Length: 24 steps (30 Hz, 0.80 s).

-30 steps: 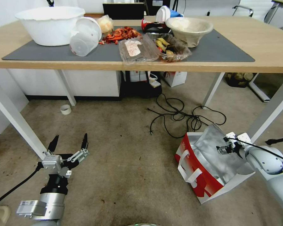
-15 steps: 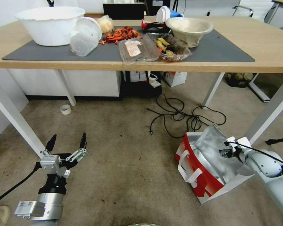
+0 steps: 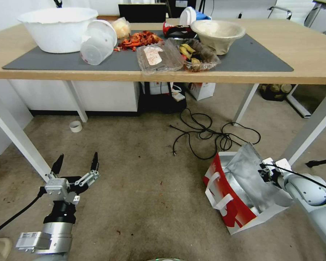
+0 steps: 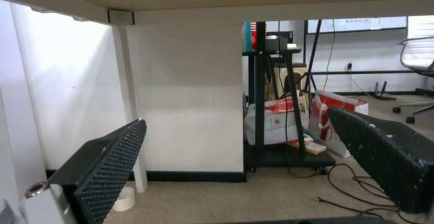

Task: Pick up the food delivery bag from the floor and place it on the table.

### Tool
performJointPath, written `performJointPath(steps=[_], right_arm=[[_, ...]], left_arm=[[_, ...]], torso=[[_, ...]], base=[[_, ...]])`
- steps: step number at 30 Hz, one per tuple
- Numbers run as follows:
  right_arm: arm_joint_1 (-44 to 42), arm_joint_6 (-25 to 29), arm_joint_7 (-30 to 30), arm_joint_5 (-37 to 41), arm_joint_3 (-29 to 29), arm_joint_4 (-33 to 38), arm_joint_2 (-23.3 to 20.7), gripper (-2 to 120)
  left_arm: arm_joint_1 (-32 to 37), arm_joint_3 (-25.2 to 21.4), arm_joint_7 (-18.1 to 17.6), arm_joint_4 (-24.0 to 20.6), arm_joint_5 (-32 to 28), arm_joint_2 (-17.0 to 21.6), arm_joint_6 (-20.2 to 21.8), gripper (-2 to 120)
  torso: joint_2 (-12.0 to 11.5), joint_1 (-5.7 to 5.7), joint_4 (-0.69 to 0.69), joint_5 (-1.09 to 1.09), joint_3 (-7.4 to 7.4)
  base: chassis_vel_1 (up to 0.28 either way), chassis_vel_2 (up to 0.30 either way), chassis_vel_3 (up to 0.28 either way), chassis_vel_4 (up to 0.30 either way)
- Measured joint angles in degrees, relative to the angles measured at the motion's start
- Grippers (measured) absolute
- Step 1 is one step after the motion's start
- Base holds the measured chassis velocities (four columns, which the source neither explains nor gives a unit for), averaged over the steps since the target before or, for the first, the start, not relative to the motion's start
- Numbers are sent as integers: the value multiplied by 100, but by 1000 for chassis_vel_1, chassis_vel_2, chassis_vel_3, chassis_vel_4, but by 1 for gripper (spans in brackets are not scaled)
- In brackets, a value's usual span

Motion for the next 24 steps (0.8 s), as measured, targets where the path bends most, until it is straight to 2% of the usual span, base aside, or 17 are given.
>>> performJointPath(steps=[1, 7, 8, 13, 21, 24], right_arm=[[-19, 55, -19, 2, 19, 40, -15, 1], [-62, 480, -288, 78, 94, 221, -108, 0], [-87, 751, -485, 121, 102, 305, -159, 0], [-131, 1128, -966, 434, 120, 662, -326, 0], [-108, 1320, -1406, 772, 13, 1286, -634, 0], [-11, 1267, -1685, 1149, -101, 1640, -855, 0]], left_arm=[[0, 0, -5, 0, -1, 0, 1, 100], [5, -4, -29, -17, -6, 8, 6, 100], [21, -4, -35, -19, -6, 5, 7, 100], [49, 15, -73, -28, 0, -22, 7, 100], [82, -29, -107, -117, -45, 2, 8, 100], [91, -45, -132, -126, -63, -1, 8, 100]], torso=[[0, 0, 0, 0, 0], [0, 0, 0, 0, 0], [0, 0, 0, 0, 0], [0, 0, 0, 0, 1], [0, 0, 0, 0, 0], [0, 0, 0, 0, 0]], base=[[0, 0, 0, 0], [0, 0, 0, 0], [0, 0, 0, 0], [0, 0, 0, 0], [0, 0, 0, 0], [0, 0, 0, 0]])
